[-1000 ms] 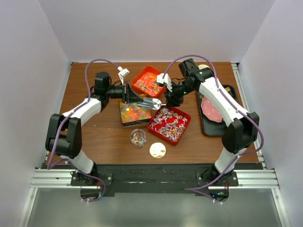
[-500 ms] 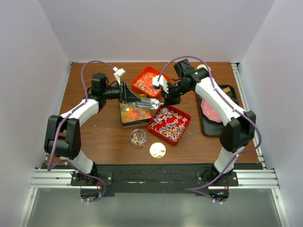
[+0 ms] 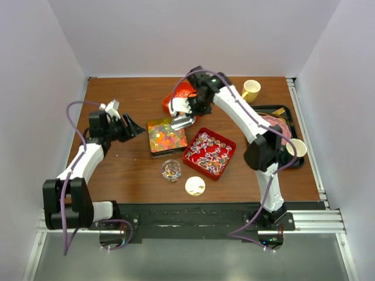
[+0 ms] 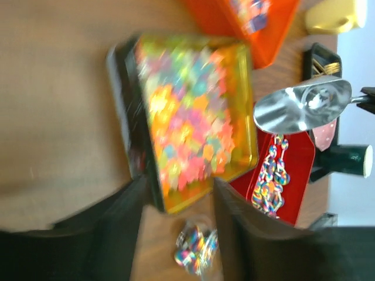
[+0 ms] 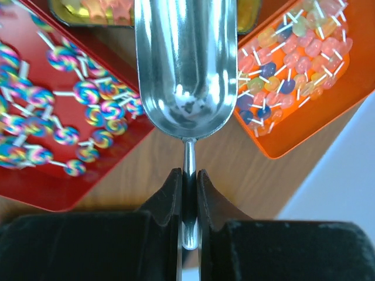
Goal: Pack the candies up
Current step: Adjust the spatula, then scoop the fake candies from the storage box.
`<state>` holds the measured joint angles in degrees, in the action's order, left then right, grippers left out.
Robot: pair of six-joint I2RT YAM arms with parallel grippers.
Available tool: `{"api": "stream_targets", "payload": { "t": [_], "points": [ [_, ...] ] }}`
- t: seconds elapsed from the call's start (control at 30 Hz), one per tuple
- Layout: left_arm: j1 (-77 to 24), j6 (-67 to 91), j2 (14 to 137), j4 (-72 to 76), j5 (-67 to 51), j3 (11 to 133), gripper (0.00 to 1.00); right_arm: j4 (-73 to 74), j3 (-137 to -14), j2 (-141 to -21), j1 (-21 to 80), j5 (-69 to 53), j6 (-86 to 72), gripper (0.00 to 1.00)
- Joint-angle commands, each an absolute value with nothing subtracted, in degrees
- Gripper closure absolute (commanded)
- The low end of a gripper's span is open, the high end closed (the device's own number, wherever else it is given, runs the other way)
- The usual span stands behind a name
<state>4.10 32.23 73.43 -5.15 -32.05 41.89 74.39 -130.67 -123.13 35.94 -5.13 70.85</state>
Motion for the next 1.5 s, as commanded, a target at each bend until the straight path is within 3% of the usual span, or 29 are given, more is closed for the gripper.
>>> {"api": "stream_targets", "payload": {
  "t": [0.0, 0.07, 0.1, 0.17, 0.3, 0.43, 0.7, 0.83, 0.97, 1.13, 1.47],
  "points": [
    [4.83, 40.69, 70.32, -4.85, -29.88, 33.95, 0.58, 77.25, -137.19, -127.7, 40.68, 12.55, 79.79, 1.0],
    [4.83, 40.26, 68.12, -4.31, -28.4, 32.09, 0.65, 76.91, -139.04, -128.76, 41.74, 17.46, 81.9, 1.0],
    [4.83, 38.86, 67.42, -3.87, -27.0, 30.77, 0.64, 76.47, -139.39, -129.28, 42.71, 19.06, 84.09, 1.0],
    [4.83, 35.16, 66.01, -3.69, -25.85, 29.63, 0.49, 74.89, -139.31, -129.9, 44.11, 23.35, 86.47, 1.0],
    [4.92, 39.62, 64.6, 1.28, -28.8, 24.55, 0.37, 73.13, -139.74, -131.48, 46.48, 29.95, 91.92, 1.0],
    [4.75, 52.98, 64.68, 10.52, -34.89, 16.88, 0.33, 70.59, -139.75, -133.5, 48.77, 36.1, 95.44, 1.0],
    [4.83, 63.27, 69.43, 19.67, -35.94, 13.53, 0.17, 63.37, -132.81, -134.47, 53.08, 44.64, 101.07, 1.0],
    [4.83, 68.01, 75.3, 20.48, -38.4, 14.32, 0.19, 63.28, -131.32, -136.31, 53.7, 47.54, 100.9, 1.0],
    [4.75, 69.78, 79.88, 18.99, -39.81, 15.38, 0.27, 63.98, -128.76, -136.5, 53.79, 48.25, 100.29, 1.0],
    [4.75, 69.17, 83.84, 18.98, -40.25, 16.26, 0.37, 72.3, -129.81, -136.58, 54.75, 41.24, 93.62, 1.0],
    [4.83, 65.39, 84.11, 17.14, -37.88, 15.65, 0.43, 74.53, -125.68, -133.77, 55.72, 34.37, 85.52, 1.0]
  ]
}}
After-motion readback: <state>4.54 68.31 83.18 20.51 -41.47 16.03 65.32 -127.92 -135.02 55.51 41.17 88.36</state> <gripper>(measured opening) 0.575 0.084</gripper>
